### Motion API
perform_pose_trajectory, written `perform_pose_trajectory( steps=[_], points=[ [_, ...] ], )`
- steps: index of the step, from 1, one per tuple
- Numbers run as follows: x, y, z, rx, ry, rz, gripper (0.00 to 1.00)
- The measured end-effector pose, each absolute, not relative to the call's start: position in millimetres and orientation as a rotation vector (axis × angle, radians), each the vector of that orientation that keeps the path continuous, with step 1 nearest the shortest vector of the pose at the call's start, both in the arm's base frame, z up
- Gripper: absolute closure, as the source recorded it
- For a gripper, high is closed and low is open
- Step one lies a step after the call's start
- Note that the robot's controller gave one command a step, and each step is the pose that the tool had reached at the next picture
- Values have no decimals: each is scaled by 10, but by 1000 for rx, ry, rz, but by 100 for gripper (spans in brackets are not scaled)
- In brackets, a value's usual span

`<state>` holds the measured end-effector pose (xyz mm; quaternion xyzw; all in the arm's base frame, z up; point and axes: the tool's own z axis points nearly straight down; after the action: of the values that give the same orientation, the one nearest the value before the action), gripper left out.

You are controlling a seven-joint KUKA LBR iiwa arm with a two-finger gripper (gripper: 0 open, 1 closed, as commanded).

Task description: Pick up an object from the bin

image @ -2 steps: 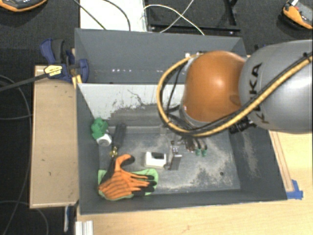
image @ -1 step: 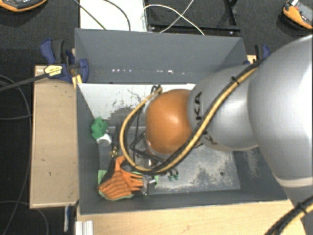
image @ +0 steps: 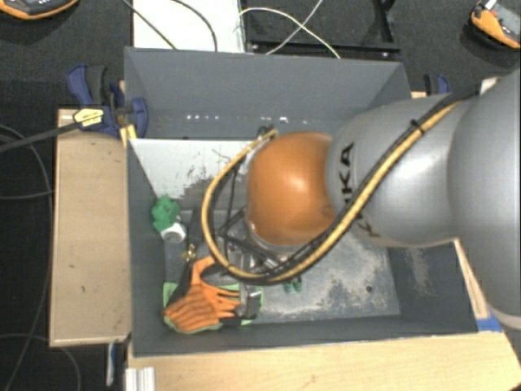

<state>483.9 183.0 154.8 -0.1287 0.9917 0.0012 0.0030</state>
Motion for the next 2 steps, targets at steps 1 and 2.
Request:
perform_pose_trajectory(
  steps=[1,2],
  points=[
    [4891,2293,1251,-850,3019,7,0],
    [4798,2154,725,-812,3014,7,0]
  ],
)
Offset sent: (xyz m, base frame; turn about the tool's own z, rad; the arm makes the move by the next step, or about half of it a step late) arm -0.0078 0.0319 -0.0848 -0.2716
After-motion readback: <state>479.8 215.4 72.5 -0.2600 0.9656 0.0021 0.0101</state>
